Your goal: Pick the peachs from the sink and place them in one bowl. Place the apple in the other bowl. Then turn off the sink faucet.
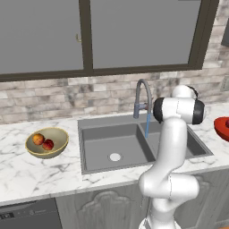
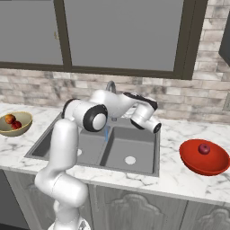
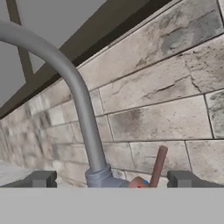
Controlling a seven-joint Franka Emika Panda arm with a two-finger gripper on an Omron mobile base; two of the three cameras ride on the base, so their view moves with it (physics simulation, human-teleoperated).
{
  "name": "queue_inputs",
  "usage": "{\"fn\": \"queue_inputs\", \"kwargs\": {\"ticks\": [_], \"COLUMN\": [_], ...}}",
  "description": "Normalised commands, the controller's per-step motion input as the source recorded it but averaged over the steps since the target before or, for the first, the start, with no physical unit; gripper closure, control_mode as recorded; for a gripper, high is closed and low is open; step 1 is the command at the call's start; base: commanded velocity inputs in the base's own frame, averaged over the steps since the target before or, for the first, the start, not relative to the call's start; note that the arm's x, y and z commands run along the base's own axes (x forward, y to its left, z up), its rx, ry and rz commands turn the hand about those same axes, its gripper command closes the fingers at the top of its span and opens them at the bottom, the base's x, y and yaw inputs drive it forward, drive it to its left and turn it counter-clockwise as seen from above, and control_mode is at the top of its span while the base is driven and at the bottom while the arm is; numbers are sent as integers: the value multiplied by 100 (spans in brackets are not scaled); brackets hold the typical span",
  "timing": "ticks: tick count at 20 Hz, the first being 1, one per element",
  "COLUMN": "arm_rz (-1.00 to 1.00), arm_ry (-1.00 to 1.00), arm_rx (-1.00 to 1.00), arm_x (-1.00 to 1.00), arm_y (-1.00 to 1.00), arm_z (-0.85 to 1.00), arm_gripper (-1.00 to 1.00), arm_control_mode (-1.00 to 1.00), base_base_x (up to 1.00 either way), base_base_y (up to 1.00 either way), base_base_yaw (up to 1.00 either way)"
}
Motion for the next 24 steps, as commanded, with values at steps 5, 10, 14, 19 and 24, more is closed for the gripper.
{"fn": "queue_inputs", "kwargs": {"ticks": [5, 10, 14, 19, 24], "arm_rz": [0, 0, 0, 0, 9], "arm_ry": [2, 0, 0, 0, -2], "arm_rx": [9, 11, 10, 9, 2], "arm_x": [35, 47, 43, 50, 34], "arm_y": [-2, -1, -5, -4, 50], "arm_z": [-29, -20, -17, -13, 0], "arm_gripper": [-100, -100, -100, -100, -100], "arm_control_mode": [-100, -100, -100, -100, -100], "base_base_x": [0, 0, 0, 0, 0], "base_base_y": [0, 0, 0, 0, 0], "base_base_yaw": [0, 0, 0, 0, 0]}}
